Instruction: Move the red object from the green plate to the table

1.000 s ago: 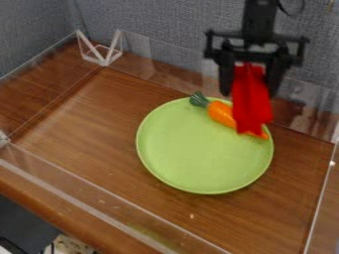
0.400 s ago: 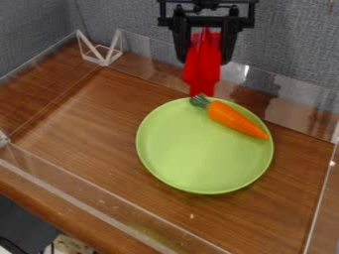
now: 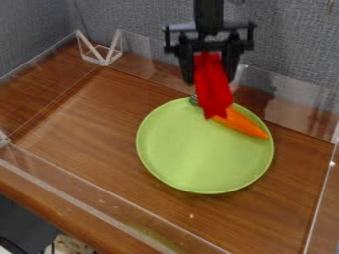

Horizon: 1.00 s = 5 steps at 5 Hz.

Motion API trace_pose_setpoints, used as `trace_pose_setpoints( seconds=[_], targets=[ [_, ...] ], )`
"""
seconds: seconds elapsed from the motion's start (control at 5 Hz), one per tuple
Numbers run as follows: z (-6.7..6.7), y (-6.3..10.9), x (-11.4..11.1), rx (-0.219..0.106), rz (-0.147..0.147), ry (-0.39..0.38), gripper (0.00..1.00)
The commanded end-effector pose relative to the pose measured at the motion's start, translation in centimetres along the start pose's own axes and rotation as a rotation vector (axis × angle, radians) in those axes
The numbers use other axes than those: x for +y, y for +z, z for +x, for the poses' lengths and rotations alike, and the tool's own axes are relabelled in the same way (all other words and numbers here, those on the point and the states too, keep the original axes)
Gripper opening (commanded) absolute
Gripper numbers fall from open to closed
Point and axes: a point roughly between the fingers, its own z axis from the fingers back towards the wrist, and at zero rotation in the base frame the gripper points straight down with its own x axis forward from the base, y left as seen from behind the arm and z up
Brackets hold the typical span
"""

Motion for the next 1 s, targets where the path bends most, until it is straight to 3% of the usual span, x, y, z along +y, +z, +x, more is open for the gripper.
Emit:
trace_pose_setpoints(
  seconds=[0.0, 0.2, 0.6, 0.8],
  targets=[
    [-0.5, 1.3, 0.5, -0.048, -0.028, -0.001, 0.00],
    [-1.1, 1.2, 0.8, -0.053, -0.031, -0.007, 0.00],
    [3.7, 1.1, 6.4, -0.070, -0.027, -0.012, 0.00],
    [5.3, 0.2, 7.4, -0.063, -0.057, 0.051, 0.00]
  ],
)
